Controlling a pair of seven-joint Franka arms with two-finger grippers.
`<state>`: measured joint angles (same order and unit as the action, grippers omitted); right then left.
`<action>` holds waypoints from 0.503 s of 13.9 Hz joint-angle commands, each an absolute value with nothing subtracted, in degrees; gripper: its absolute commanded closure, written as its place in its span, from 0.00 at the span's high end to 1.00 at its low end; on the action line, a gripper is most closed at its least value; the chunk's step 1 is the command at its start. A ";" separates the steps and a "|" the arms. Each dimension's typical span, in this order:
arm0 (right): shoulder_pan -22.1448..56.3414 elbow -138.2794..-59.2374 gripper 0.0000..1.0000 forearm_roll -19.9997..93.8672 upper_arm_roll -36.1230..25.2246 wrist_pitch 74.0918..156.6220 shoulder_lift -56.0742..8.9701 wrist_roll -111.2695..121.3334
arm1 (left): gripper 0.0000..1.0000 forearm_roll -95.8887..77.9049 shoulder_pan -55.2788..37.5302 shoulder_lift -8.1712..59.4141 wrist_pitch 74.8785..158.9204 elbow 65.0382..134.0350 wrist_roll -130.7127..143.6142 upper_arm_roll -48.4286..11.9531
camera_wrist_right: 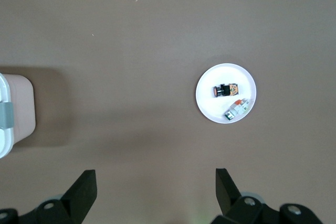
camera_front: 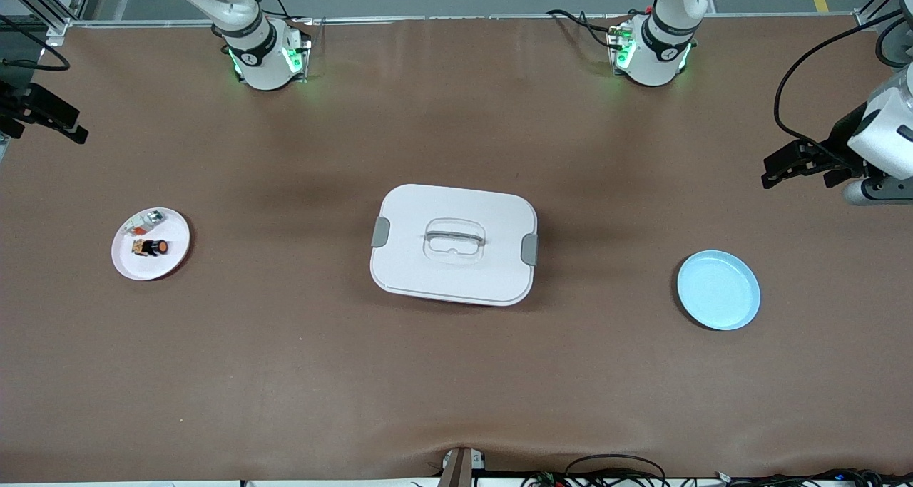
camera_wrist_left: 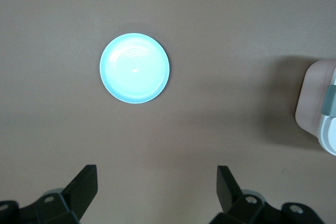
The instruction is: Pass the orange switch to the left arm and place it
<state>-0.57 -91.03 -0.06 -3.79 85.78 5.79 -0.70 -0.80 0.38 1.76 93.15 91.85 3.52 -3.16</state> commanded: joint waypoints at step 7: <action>-5.80 -90.53 1.00 0.97 -3.60 85.25 4.22 4.92 | 1.00 -0.79 0.27 2.29 91.67 89.30 2.99 -3.25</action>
<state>-5.06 -90.99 -0.02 -4.03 85.36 4.75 4.14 -0.80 0.35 1.77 93.13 91.47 3.52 -3.16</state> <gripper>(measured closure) 0.000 0.000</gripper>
